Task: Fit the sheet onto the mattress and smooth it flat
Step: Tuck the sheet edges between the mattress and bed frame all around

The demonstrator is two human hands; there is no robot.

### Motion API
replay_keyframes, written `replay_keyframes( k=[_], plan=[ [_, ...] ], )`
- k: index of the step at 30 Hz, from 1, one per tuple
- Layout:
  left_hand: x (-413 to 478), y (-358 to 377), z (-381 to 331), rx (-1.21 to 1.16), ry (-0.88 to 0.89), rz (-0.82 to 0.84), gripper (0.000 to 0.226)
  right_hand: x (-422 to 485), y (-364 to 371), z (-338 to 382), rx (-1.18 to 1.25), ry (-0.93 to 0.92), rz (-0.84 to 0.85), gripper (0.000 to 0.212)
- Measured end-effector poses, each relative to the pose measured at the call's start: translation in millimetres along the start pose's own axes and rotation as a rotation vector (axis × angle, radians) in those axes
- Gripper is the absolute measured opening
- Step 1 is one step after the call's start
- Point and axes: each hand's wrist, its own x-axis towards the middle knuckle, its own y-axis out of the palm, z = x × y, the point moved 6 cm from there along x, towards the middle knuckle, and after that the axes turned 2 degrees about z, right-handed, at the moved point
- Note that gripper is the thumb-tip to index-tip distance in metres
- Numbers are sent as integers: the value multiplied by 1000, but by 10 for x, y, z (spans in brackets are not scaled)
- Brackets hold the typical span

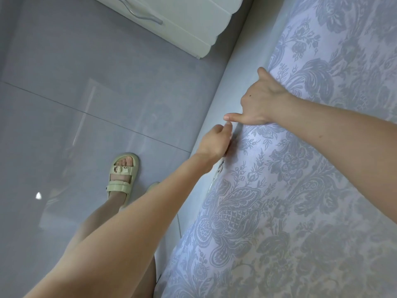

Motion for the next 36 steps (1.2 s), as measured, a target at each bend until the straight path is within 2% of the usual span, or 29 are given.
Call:
replay_keyframes(
  k=[3,5,9,12,15,20,24,29,31,33,36],
  plan=[
    [-86,-298,83,-126,46,-87,27,36,12,19,26,24,66,86],
    [-142,-451,219,-113,45,-106,24,36,24,13,72,60,33,86],
    [-329,-605,566,-109,-14,-162,22,-88,12,-14,234,157,-266,88],
    [-529,-627,838,-136,-63,-171,22,-236,7,59,282,157,-392,91],
    [-839,-635,1149,-137,-93,-164,26,-514,-91,350,455,83,-534,80],
    [-1415,-641,1863,-76,-207,-129,29,-1192,-9,1340,624,-166,-744,49],
    [-1786,-617,2398,3,-284,-59,27,-1725,222,2222,652,-268,-692,43],
    [-2080,-631,2989,96,-328,56,27,-1968,465,3157,559,-254,-527,51],
    [-2215,-593,3201,124,-361,122,33,-1920,487,3402,513,-238,-462,51],
    [-2341,-538,3407,86,-363,168,44,-1849,479,3554,460,-219,-469,54],
    [-2406,-524,3584,105,-302,176,31,-1753,447,3658,391,-209,-487,56]
  ],
)
